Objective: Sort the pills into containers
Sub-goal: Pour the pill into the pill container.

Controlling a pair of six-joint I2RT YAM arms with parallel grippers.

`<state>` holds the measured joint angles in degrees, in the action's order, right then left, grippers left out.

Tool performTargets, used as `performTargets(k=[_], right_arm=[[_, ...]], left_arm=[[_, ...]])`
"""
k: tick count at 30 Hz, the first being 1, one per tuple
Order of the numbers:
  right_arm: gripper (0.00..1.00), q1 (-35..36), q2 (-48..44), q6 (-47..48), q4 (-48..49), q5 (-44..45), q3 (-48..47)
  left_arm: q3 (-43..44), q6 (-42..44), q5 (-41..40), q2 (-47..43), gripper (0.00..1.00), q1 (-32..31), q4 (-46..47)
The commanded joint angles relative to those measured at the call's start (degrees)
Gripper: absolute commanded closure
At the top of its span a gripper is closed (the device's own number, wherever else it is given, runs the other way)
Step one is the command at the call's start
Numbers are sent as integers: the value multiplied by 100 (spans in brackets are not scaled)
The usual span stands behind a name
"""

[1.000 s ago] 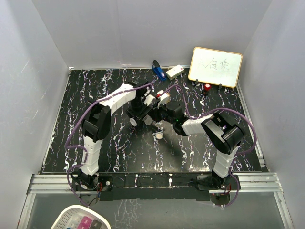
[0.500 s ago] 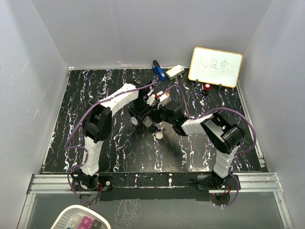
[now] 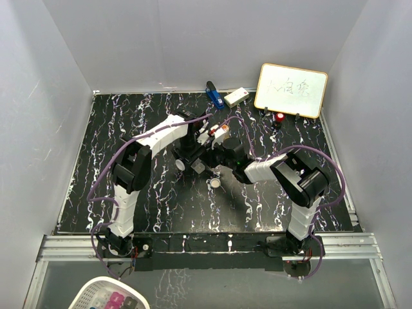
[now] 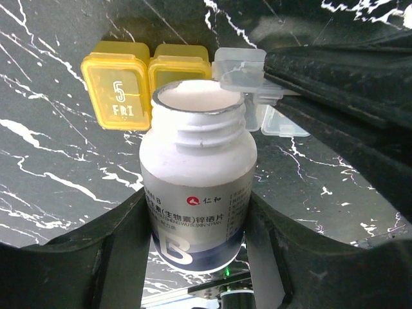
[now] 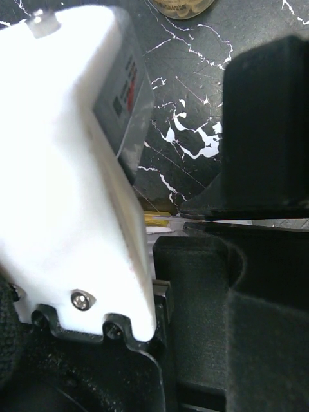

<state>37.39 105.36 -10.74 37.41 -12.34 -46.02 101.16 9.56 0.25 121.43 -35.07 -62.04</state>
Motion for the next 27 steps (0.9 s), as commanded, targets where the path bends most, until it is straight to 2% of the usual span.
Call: performTargets(k=[1, 7, 8, 9, 12, 15, 22, 27], right_arm=[[100, 20, -95, -13, 479, 78, -121], [100, 20, -133, -18, 472, 37, -122], [97, 20, -142, -28, 478, 23, -120], [88, 23, -158, -38, 477, 21, -118], [69, 17, -249, -50, 485, 106, -65], [60, 21, -389, -46, 575, 177, 45], [56, 22, -824, -41, 628, 289, 259], [56, 28, -1299, -24, 273, 462, 446]], left_arm=[[184, -54, -38, -298, 100, -280, -694], [272, -260, -249, -319, 100, -456, -1064], [254, -269, -276, -316, 100, -488, -1075], [240, -277, -280, -313, 100, -496, -1069], [231, -275, -310, -302, 100, -510, -1075], [271, -270, -324, -296, 100, -511, -1058], [453, -246, -376, -361, 100, -510, -1015], [482, -259, -435, -435, 100, -510, -1033]])
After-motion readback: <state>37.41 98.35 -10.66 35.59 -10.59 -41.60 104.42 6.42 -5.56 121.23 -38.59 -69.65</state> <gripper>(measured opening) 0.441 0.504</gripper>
